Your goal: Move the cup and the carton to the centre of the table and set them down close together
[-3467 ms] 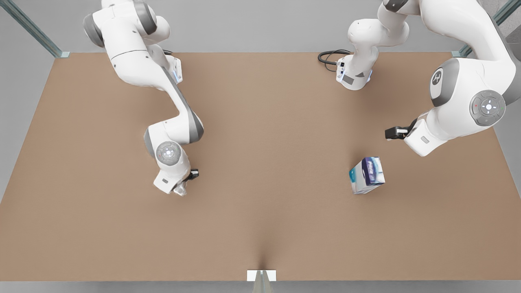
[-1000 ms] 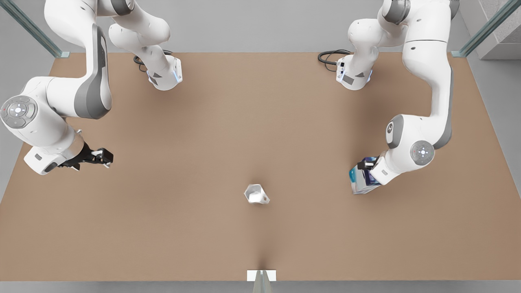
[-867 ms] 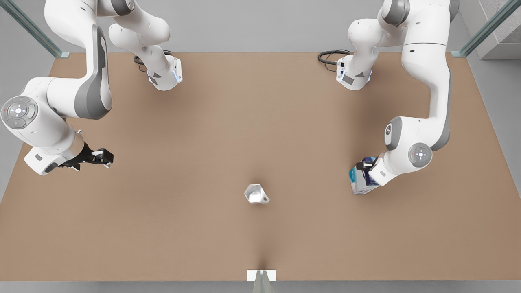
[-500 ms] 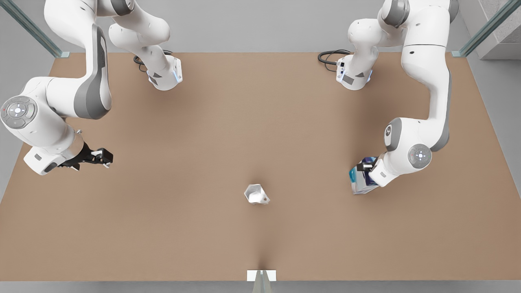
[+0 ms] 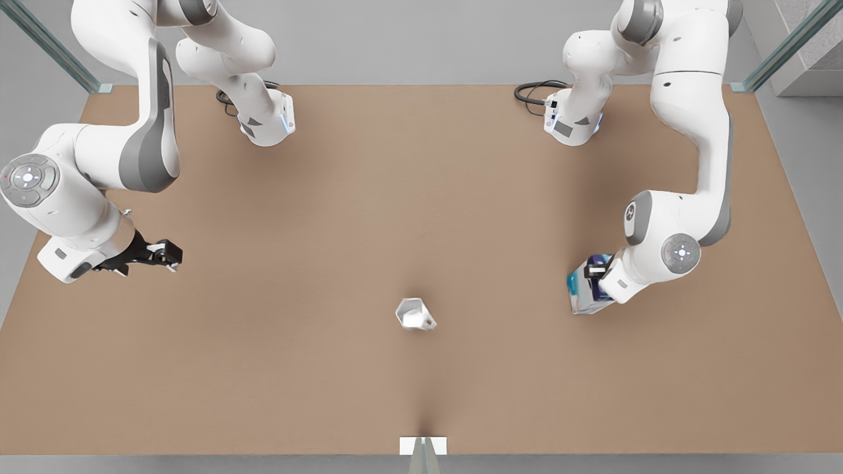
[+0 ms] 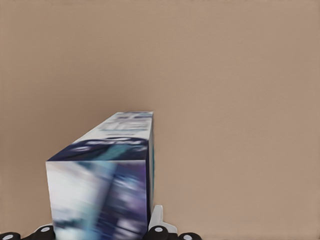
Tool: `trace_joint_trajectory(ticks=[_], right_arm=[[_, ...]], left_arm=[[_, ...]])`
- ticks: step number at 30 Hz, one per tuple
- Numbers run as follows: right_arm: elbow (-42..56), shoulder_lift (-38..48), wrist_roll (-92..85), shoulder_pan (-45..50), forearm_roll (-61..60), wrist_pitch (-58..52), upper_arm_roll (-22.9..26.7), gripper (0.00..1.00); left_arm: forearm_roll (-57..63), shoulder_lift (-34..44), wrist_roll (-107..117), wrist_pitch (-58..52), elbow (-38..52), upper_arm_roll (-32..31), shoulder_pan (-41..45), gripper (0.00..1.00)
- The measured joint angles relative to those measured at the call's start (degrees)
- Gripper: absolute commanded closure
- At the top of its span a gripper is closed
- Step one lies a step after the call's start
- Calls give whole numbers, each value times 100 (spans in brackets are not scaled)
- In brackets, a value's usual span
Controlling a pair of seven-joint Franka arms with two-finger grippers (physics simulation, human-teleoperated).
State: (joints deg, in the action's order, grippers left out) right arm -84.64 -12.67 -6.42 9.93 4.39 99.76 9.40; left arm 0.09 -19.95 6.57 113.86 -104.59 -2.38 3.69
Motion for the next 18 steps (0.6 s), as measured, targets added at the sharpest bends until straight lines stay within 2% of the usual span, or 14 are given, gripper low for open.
trace_joint_trajectory(ticks=[4,11,15,18], right_arm=[[-14,30,-18,-12,0,-10,0,0],[-26,36,-326,-185,0,17,0,0],[-18,36,-431,-259,0,-1,0,0],[-18,27,-431,-255,0,-1,0,0]], left_arm=[[22,18,367,-518,361,-111,-16,45],[69,-243,3277,-1524,1495,-1786,2,45],[120,-325,4116,-1639,1851,-2279,8,46],[140,-280,4408,-1547,1847,-2337,19,47]])
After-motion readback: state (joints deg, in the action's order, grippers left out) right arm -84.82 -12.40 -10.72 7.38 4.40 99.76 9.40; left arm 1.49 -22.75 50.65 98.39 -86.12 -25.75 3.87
